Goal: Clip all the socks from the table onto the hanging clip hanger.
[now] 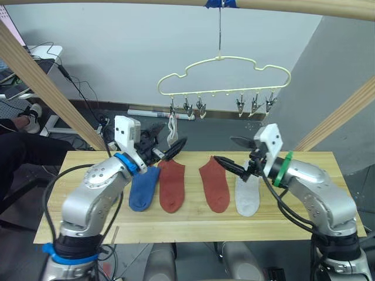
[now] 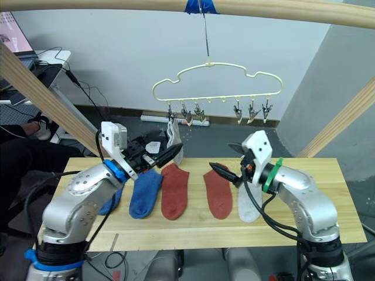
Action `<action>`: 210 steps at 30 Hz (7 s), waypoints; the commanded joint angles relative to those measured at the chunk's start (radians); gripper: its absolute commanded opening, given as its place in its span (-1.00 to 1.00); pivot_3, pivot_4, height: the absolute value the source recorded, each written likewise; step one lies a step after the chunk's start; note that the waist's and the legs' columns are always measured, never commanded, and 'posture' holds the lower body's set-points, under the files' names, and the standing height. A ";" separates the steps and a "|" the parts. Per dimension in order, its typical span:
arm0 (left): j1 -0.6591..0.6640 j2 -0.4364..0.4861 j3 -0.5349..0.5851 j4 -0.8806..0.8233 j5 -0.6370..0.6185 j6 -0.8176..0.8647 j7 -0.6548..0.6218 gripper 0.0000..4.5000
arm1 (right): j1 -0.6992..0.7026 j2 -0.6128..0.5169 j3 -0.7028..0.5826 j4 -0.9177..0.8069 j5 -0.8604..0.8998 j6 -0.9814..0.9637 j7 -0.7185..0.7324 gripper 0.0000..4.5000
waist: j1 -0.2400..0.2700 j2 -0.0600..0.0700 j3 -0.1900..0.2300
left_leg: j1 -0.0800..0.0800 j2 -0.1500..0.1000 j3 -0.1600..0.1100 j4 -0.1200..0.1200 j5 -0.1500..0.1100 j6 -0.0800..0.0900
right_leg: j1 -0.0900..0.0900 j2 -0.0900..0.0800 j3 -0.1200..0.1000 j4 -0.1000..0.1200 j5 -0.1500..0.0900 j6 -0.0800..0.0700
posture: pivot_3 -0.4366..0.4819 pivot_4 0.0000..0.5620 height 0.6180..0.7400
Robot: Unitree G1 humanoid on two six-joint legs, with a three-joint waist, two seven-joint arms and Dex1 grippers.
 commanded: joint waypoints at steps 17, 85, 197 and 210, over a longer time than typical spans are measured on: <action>-0.068 -0.205 -0.061 0.166 0.290 -0.258 0.106 -0.04 | -0.018 -0.015 -0.039 -0.076 0.109 -0.007 -0.086 1.00 | -0.008 0.000 0.000 | 0.000 -0.001 0.000 0.003 0.000 0.001 | 0.001 0.000 0.001 0.002 0.001 0.002 | -0.31 -0.09 1.00; -0.346 -0.313 -0.006 0.610 0.448 -0.533 0.224 -0.44 | -0.109 -0.017 0.026 -0.083 0.209 -0.041 -0.127 1.00 | -0.011 0.000 0.000 | 0.000 -0.001 -0.001 0.004 0.001 0.001 | 0.002 0.000 -0.001 0.004 0.005 -0.002 | -0.39 -0.11 1.00; -0.386 -0.135 0.419 0.247 -0.799 0.800 0.453 0.14 | -0.226 0.134 0.362 0.354 -0.524 -0.603 -0.063 -1.00 | -0.029 -0.002 0.000 | 0.011 0.000 -0.002 0.001 0.001 0.001 | 0.012 0.001 0.000 -0.001 0.003 0.004 | -0.19 -0.06 1.00; -0.217 0.154 0.342 0.016 -0.847 0.839 0.292 1.00 | -0.168 0.142 0.353 0.376 -0.443 -0.521 0.003 0.07 | -0.010 -0.002 0.000 | 0.005 0.000 -0.001 0.000 0.001 0.001 | 0.004 0.000 0.001 0.000 0.003 0.004 | -0.15 -0.06 1.00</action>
